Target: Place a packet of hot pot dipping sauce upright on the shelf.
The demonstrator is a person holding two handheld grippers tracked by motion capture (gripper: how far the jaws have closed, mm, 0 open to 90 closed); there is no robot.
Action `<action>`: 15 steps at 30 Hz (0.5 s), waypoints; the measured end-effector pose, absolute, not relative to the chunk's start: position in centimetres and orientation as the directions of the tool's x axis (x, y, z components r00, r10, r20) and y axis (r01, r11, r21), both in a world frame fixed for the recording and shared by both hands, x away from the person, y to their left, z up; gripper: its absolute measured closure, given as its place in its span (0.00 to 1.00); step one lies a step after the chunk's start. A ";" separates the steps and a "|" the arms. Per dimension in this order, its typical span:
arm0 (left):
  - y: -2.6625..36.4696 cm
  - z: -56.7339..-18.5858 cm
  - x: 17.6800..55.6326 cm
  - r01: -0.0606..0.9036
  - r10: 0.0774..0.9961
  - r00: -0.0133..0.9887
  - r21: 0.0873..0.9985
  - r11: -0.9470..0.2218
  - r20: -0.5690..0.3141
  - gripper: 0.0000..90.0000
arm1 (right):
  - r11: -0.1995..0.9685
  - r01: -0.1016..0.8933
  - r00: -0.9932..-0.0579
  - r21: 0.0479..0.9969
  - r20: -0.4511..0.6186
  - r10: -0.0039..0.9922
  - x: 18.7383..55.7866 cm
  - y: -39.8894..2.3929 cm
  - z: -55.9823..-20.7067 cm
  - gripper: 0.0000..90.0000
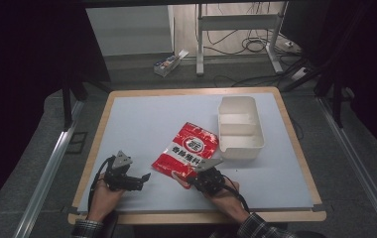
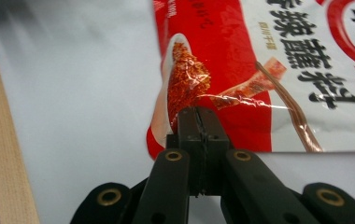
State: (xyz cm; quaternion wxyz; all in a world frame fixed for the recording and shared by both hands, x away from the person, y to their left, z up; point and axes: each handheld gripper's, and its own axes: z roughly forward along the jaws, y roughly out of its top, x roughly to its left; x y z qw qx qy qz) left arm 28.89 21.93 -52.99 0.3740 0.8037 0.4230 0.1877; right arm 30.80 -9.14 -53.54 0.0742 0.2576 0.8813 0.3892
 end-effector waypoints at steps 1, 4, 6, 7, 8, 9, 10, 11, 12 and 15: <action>21.9 -53.0 29.0 0.544 0.820 0.571 0.759 -0.359 -0.021 0.02 | 0.570 0.389 -0.861 0.724 0.065 0.505 30.8 -9.1 -53.5 1.00; 21.9 -52.9 29.3 0.552 0.826 0.563 0.759 -0.346 -0.033 0.03 | 0.575 0.384 -0.863 0.723 0.061 0.501 30.9 -9.5 -53.2 1.00; 21.9 -52.8 29.4 0.550 0.827 0.562 0.762 -0.342 -0.034 0.05 | 0.574 0.384 -0.861 0.724 0.057 0.505 31.0 -9.8 -53.1 1.00; 21.8 -52.7 29.5 0.545 0.828 0.560 0.766 -0.339 -0.032 0.13 | 0.571 0.382 -0.856 0.727 0.047 0.514 31.2 -10.3 -52.8 0.99; 21.7 -52.3 29.9 0.534 0.827 0.562 0.778 -0.332 -0.033 0.19 | 0.570 0.380 -0.854 0.729 0.039 0.519 31.3 -10.6 -52.7 0.98; 21.5 -52.2 30.1 0.530 0.823 0.567 0.785 -0.321 -0.047 0.27 | 0.568 0.381 -0.851 0.730 0.035 0.524 31.4 -10.9 -52.5 0.97; 21.4 -52.1 30.5 0.530 0.817 0.574 0.788 -0.313 -0.062 0.36 | 0.565 0.383 -0.848 0.730 0.036 0.529 31.5 -11.3 -52.4 0.96; 21.4 -52.1 30.5 0.530 0.817 0.574 0.788 -0.313 -0.062 0.43 | 0.561 0.386 -0.844 0.732 0.035 0.534 31.6 -11.5 -52.3 0.96; 21.0 -52.0 31.4 0.528 0.809 0.585 0.785 -0.326 -0.058 0.51 | 0.558 0.389 -0.841 0.733 0.035 0.541 31.7 -11.8 -52.3 0.96; 20.4 -52.0 32.9 0.532 0.803 0.594 0.773 -0.346 -0.049 0.73 | 0.546 0.403 -0.833 0.734 0.048 0.550 31.8 -12.0 -52.3 0.96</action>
